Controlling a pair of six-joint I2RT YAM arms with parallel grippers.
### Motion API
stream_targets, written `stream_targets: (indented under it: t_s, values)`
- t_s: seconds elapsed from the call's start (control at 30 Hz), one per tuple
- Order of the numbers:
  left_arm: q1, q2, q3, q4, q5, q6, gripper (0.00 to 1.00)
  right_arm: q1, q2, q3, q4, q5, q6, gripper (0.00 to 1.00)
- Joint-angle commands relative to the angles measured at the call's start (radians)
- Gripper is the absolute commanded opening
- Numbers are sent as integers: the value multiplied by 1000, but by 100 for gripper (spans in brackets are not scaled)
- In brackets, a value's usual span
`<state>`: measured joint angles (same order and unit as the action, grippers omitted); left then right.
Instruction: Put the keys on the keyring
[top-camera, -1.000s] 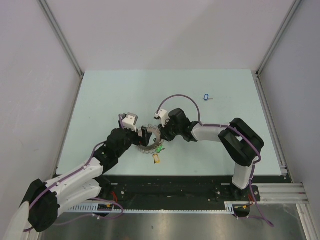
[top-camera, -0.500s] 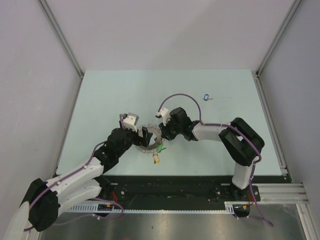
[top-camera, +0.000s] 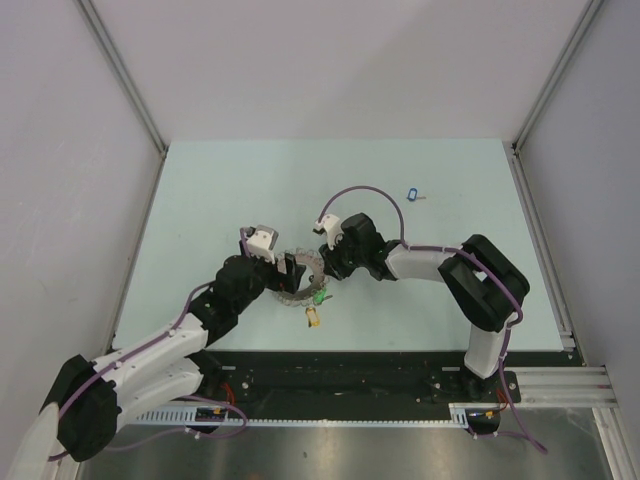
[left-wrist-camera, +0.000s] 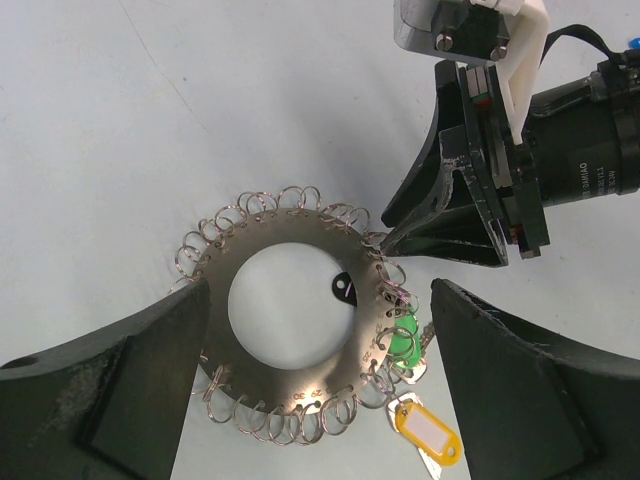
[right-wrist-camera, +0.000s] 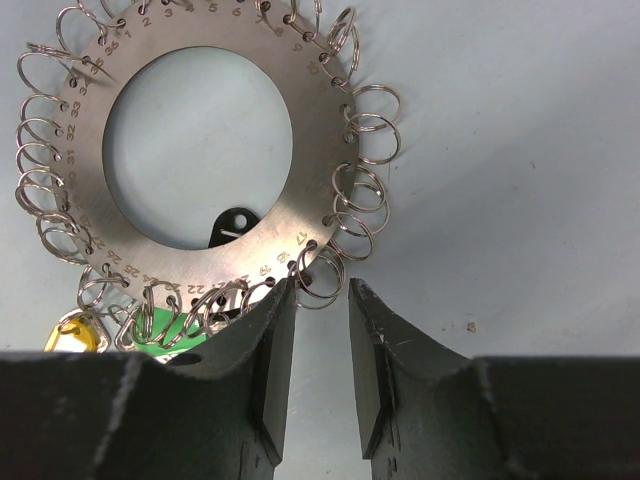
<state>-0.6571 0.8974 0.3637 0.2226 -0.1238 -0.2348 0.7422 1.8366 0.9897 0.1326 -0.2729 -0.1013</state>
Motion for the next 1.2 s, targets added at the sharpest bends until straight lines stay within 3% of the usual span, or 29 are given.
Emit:
stream_targets:
  t_s: [0.0,0.5,1.17]
  values:
    - [-4,5,43,24,13,11,96,-4,-13,26,21,14,5,32]
    - [-4,21,46,29,16,14,96,32,6,26,41,106,-92,32]
    - [-4,-3,32,31,-4,17,96,98,19,26,19,112,-294,34]
